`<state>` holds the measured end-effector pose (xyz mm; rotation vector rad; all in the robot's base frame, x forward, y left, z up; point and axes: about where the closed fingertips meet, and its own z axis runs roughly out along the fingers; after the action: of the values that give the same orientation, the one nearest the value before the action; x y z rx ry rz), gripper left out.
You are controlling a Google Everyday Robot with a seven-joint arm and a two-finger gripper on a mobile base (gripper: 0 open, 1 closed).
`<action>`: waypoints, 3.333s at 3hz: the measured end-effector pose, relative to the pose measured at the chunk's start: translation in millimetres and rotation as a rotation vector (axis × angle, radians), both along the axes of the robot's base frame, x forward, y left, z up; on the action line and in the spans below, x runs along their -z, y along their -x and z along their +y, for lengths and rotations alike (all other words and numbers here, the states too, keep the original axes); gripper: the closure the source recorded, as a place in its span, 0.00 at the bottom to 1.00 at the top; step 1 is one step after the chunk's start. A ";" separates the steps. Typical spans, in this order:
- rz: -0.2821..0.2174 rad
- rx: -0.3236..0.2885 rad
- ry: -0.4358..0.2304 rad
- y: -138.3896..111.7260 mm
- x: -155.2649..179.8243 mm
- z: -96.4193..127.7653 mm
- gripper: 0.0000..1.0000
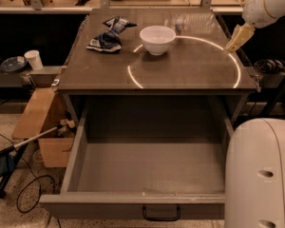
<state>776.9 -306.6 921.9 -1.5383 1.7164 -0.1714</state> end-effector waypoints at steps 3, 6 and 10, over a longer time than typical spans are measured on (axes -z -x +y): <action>-0.045 -0.019 0.052 -17.3 2.4 7.5 0.00; -0.036 0.021 0.014 -45.9 41.6 11.2 0.00; 0.053 0.018 -0.024 -40.8 65.3 25.6 0.00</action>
Offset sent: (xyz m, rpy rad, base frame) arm 0.0635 -0.0198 0.0305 -0.0681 -0.0675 0.0289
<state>817.7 -281.0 856.6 -1.5227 1.7678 -0.1192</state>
